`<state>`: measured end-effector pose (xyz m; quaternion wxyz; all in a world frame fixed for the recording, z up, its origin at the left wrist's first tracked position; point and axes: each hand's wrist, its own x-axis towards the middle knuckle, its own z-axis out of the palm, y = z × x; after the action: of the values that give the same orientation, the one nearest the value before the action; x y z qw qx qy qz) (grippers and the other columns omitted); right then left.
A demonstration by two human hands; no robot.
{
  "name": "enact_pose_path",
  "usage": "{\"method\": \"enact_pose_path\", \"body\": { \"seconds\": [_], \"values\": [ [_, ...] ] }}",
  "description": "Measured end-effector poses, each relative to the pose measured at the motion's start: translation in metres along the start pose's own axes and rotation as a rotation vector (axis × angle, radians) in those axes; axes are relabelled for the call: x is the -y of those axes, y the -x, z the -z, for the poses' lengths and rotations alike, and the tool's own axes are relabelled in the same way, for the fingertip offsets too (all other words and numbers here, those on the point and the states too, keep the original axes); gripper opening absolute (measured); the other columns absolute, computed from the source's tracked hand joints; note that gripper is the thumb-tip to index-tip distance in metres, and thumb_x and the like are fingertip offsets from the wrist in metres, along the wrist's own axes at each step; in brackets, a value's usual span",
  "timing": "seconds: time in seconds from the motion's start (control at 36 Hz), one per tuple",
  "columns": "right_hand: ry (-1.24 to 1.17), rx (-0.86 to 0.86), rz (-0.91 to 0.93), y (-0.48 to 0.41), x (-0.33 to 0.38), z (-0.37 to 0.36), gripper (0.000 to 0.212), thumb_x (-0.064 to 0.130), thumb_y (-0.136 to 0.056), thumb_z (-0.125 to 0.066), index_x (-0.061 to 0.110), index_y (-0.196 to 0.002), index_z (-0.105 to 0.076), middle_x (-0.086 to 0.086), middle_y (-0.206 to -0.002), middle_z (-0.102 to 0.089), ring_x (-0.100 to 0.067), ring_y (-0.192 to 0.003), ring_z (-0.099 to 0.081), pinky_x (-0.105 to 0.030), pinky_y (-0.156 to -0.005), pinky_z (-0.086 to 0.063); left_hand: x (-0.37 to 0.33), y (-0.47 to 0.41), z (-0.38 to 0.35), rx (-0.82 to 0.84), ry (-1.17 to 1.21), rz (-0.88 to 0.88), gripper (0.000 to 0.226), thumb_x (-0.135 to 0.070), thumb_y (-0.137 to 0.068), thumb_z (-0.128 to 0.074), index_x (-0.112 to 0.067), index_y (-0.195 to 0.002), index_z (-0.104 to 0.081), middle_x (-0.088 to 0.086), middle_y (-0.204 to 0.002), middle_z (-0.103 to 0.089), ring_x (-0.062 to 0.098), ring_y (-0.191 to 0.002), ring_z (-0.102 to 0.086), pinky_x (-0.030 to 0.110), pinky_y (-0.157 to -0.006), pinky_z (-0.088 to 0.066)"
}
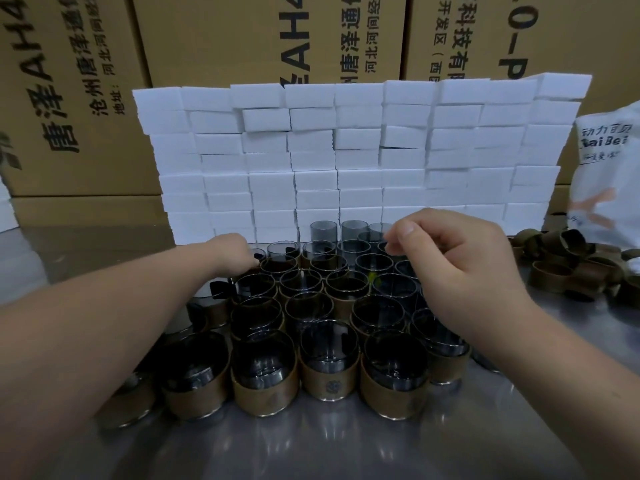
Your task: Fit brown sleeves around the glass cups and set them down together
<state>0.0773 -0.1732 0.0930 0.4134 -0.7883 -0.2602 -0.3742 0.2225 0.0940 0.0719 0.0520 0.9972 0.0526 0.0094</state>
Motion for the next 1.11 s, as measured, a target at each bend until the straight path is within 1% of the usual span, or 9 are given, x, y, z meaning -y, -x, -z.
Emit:
{"method": "enact_pose_path", "body": {
  "seconds": [0.08,0.19,0.28,0.44,0.58,0.78,0.92,1.0,1.11],
  "values": [
    [-0.002,0.009,-0.006,0.001,0.000,0.000,0.029,0.045,-0.082,-0.037,0.025,-0.090,-0.056,-0.001,-0.083,-0.063,-0.016,-0.071,-0.061,-0.042,-0.063,-0.051,0.003,0.002,0.002,0.008,0.020,-0.012,0.039,-0.028,-0.094,-0.048,-0.008,-0.061,-0.042,0.003,-0.061,-0.038,0.019,-0.060,-0.039,0.028,-0.056,-0.031],
    [-0.001,0.010,-0.009,0.002,-0.001,-0.002,0.031,0.046,-0.081,-0.037,0.022,-0.089,-0.055,-0.005,-0.079,-0.063,-0.018,-0.069,-0.061,-0.042,-0.062,-0.049,0.005,0.007,0.004,0.067,-0.011,-0.060,0.031,-0.028,-0.095,-0.046,-0.002,-0.087,-0.062,0.010,-0.084,-0.055,0.022,-0.078,-0.047,0.027,-0.070,-0.037],
    [0.003,0.016,0.004,0.002,-0.004,-0.003,0.033,0.045,-0.082,-0.038,0.018,-0.086,-0.056,-0.010,-0.071,-0.063,-0.020,-0.066,-0.061,-0.042,-0.061,-0.049,0.006,0.010,0.006,0.088,-0.051,-0.100,0.032,-0.027,-0.094,-0.045,-0.003,-0.099,-0.067,0.010,-0.090,-0.062,0.022,-0.080,-0.051,0.026,-0.069,-0.038],
    [0.015,0.014,0.011,0.003,-0.008,-0.005,0.044,0.044,-0.082,-0.039,0.007,-0.072,-0.060,-0.014,-0.062,-0.061,-0.024,-0.063,-0.060,-0.044,-0.059,-0.050,0.005,0.012,0.011,0.107,-0.135,-0.129,0.030,-0.023,-0.093,-0.042,-0.008,-0.067,-0.045,0.002,-0.064,-0.041,0.018,-0.064,-0.038,0.028,-0.054,-0.029],
    [0.006,-0.005,0.004,0.003,-0.009,-0.004,0.031,0.046,-0.081,-0.038,0.021,-0.086,-0.057,-0.012,-0.065,-0.063,-0.020,-0.064,-0.061,-0.042,-0.060,-0.051,0.002,0.015,0.018,0.157,-0.212,-0.151,0.032,-0.026,-0.093,-0.043,-0.001,-0.076,-0.052,0.001,-0.064,-0.043,0.018,-0.065,-0.040,0.028,-0.056,-0.030],
    [-0.038,-0.046,-0.115,0.000,-0.009,0.003,0.033,0.039,-0.081,-0.045,0.014,-0.071,-0.064,-0.011,-0.070,-0.064,-0.021,-0.068,-0.060,-0.040,-0.066,-0.048,0.003,0.012,0.023,0.201,-0.231,-0.151,0.038,-0.036,-0.092,-0.045,-0.011,-0.063,-0.045,0.004,-0.069,-0.052,0.021,-0.067,-0.047,0.030,-0.067,-0.037],
    [-0.086,-0.096,-0.210,-0.008,-0.010,0.014,0.028,0.037,-0.080,-0.046,0.022,-0.066,-0.064,0.008,-0.073,-0.068,-0.010,-0.067,-0.061,-0.036,-0.070,-0.051,0.000,0.016,0.026,0.218,-0.331,-0.158,0.041,-0.041,-0.094,-0.040,-0.011,-0.068,-0.049,0.005,-0.072,-0.051,0.020,-0.070,-0.047,0.028,-0.065,-0.035],
    [-0.117,-0.107,-0.287,-0.017,-0.027,0.020,0.021,0.032,-0.083,-0.052,0.025,-0.070,-0.067,0.012,-0.071,-0.069,-0.012,-0.071,-0.064,-0.039,-0.075,-0.053,-0.001,0.019,0.027,0.162,-0.448,-0.173,0.050,-0.047,-0.097,-0.032,-0.007,-0.090,-0.061,0.007,-0.087,-0.056,0.021,-0.081,-0.047,0.029,-0.072,-0.036],
    [-0.059,-0.113,-0.447,-0.028,-0.068,0.030,0.018,0.028,-0.089,-0.053,0.025,-0.077,-0.067,0.009,-0.073,-0.068,-0.018,-0.074,-0.064,-0.031,-0.062,-0.051,-0.003,0.016,0.026,0.014,-0.515,-0.236,0.045,-0.045,-0.098,-0.030,-0.013,-0.076,-0.053,-0.004,-0.070,-0.044,0.019,-0.074,-0.044,0.028,-0.067,-0.035]
  ]
}}
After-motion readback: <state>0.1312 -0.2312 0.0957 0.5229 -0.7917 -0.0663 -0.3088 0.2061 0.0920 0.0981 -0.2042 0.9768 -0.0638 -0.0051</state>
